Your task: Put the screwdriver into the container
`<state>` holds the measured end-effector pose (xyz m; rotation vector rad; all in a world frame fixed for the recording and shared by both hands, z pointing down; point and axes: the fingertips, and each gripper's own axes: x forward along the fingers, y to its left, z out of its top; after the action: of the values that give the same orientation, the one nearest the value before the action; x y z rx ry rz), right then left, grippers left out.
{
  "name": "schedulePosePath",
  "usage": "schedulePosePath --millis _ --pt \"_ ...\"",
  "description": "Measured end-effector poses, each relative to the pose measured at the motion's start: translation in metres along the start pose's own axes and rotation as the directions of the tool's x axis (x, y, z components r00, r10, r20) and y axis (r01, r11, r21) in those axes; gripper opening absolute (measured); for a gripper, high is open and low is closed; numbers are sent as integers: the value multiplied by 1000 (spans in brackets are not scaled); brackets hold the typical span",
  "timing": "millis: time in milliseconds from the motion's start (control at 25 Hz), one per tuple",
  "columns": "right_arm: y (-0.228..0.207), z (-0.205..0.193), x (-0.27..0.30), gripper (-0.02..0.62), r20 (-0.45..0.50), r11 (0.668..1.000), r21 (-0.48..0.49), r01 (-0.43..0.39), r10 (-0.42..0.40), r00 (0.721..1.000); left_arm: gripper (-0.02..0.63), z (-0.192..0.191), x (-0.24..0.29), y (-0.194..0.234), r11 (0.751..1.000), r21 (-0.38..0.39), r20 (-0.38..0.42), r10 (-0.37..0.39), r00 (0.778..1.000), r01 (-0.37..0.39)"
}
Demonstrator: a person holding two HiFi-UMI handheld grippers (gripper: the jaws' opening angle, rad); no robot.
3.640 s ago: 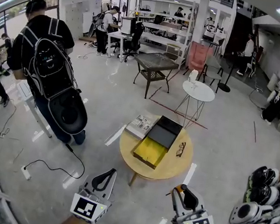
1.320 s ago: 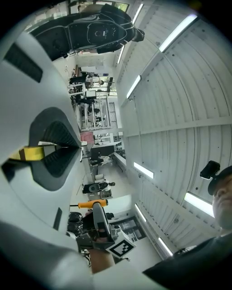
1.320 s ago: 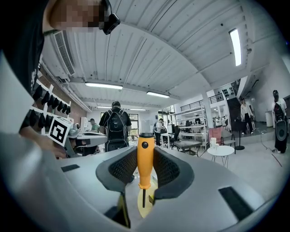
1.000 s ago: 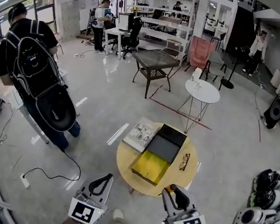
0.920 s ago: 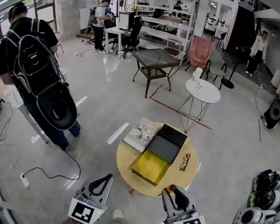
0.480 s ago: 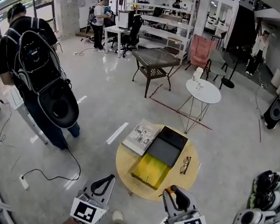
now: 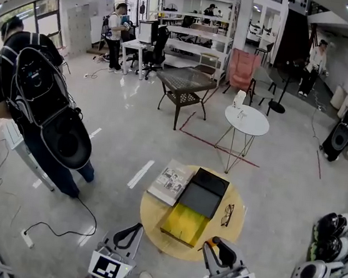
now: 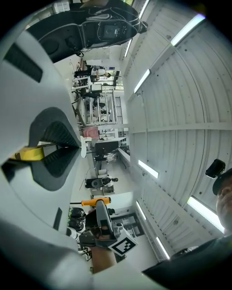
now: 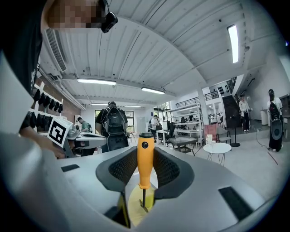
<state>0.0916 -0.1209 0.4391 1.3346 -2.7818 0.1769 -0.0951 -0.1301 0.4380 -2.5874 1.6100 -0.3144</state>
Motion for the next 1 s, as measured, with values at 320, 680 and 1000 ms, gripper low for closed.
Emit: schedulePosePath --millis 320,680,1000 --pt "0 15 18 123 -6 999 -22 35 -35 999 17 7 18 22 999 -9 32 -41 999 41" --pt "5 31 49 123 17 995 -35 97 -97 995 17 8 33 59 997 -1 63 -82 995 82" --pt "7 38 64 123 41 990 -3 144 -144 989 17 9 50 78 991 11 77 -133 988 133"
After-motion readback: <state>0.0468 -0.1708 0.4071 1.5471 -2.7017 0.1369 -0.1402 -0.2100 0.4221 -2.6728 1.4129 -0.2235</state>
